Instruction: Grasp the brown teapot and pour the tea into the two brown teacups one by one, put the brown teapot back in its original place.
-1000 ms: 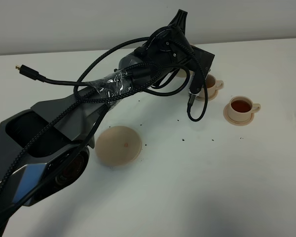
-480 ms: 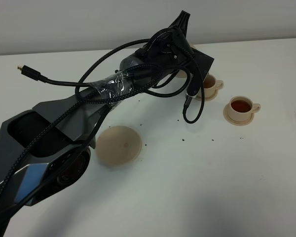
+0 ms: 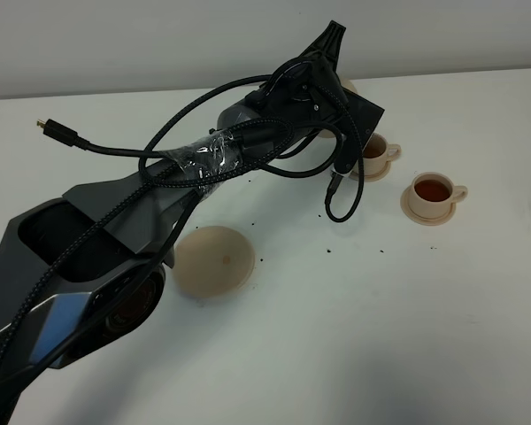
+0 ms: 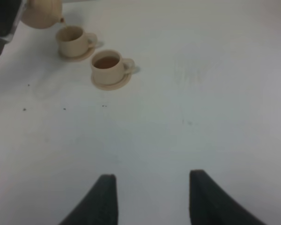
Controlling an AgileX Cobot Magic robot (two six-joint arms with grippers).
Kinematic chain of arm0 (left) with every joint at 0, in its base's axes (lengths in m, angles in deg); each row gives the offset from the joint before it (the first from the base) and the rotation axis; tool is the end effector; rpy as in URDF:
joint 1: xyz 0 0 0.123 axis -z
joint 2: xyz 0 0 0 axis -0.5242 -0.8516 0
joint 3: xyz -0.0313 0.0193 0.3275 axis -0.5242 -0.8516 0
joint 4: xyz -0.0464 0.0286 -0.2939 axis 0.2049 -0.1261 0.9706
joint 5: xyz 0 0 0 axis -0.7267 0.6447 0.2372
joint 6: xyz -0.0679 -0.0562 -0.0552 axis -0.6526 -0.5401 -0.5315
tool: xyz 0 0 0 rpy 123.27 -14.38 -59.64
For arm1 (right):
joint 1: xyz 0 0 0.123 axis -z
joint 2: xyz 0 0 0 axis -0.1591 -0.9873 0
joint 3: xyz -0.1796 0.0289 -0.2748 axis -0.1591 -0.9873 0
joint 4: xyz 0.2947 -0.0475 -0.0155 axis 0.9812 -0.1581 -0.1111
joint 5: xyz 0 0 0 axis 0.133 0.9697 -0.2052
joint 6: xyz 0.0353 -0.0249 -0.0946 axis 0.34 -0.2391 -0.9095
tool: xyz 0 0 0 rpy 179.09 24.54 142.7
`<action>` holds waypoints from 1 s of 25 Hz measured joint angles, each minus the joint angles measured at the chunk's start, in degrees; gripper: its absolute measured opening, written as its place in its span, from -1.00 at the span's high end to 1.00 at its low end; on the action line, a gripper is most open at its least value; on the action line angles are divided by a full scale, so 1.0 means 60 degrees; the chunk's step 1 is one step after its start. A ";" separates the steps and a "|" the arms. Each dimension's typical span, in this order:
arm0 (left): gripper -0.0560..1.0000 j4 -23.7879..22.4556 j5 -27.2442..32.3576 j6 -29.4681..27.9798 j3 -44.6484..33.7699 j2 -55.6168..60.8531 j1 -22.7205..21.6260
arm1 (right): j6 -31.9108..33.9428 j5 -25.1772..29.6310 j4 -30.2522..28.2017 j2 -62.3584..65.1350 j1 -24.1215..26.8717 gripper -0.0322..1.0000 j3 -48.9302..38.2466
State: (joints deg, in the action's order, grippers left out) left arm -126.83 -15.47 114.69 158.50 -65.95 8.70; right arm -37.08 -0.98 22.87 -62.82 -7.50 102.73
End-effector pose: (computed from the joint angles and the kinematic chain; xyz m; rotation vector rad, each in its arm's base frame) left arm 0.5268 -0.3845 0.1886 2.1376 1.1143 1.0358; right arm 0.0033 0.0171 0.2926 -0.0773 2.0342 0.1505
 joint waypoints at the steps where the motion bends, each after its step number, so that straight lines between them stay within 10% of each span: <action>1: 0.60 -0.0054 -0.0024 0.0000 0.0000 0.0000 0.0000 | 0.0000 0.0000 0.0000 0.0000 0.0000 0.19 0.0000; 25: 0.60 -0.0315 -0.0394 0.0739 0.0000 0.0000 0.0000 | 0.0000 0.0000 0.0000 0.0000 0.0000 0.19 0.0000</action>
State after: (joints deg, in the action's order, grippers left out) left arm -128.72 -17.84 119.12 158.50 -65.95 8.70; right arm -37.08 -0.98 22.87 -62.82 -7.50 102.73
